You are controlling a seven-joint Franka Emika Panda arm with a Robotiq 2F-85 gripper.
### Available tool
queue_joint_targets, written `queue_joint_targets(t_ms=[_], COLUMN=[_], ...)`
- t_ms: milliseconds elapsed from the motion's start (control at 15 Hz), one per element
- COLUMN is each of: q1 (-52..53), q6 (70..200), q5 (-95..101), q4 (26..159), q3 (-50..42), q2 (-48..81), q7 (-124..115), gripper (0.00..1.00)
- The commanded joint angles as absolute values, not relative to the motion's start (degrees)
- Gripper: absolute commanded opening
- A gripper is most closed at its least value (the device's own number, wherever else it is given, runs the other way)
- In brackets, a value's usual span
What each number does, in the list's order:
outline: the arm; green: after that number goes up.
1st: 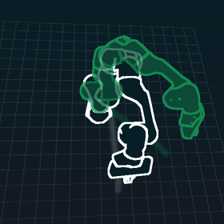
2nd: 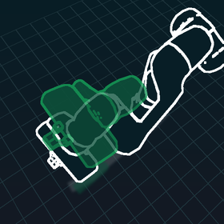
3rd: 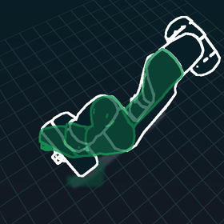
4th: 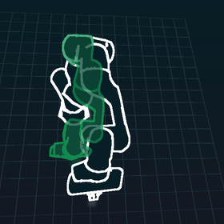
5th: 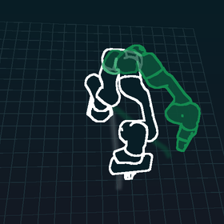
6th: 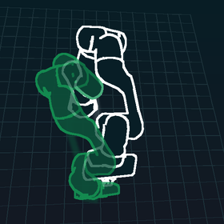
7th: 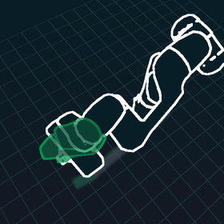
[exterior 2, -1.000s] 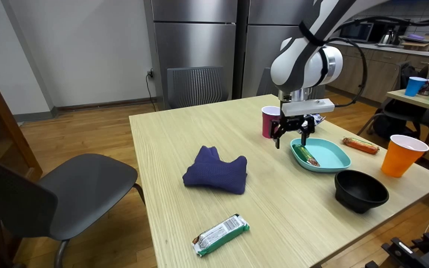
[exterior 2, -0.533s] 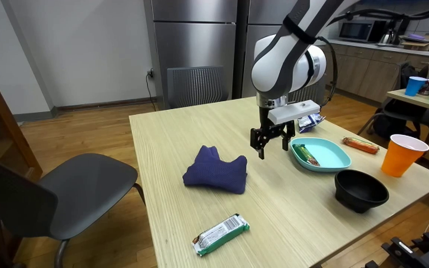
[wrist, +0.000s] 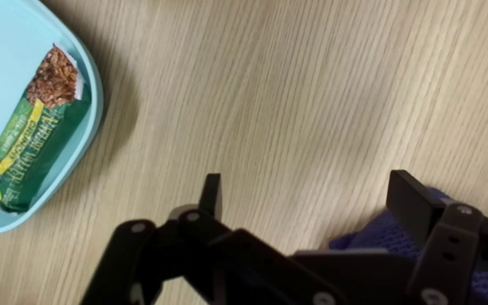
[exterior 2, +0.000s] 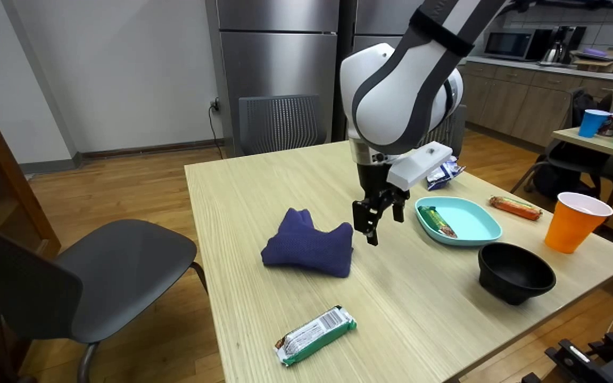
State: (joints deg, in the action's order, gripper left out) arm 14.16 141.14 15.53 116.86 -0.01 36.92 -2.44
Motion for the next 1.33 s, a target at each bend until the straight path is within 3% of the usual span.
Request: queue_joint_targets(t_ms=[0,1267], q1=[16.5,23.0], q6=[140.6,140.1], q5=[21.1,34.8], q4=[119.2,115.2], q3=[1.0,10.4], q2=[34.3,38.9], q7=[0.6,18.9], gripper=[1.00,1.00])
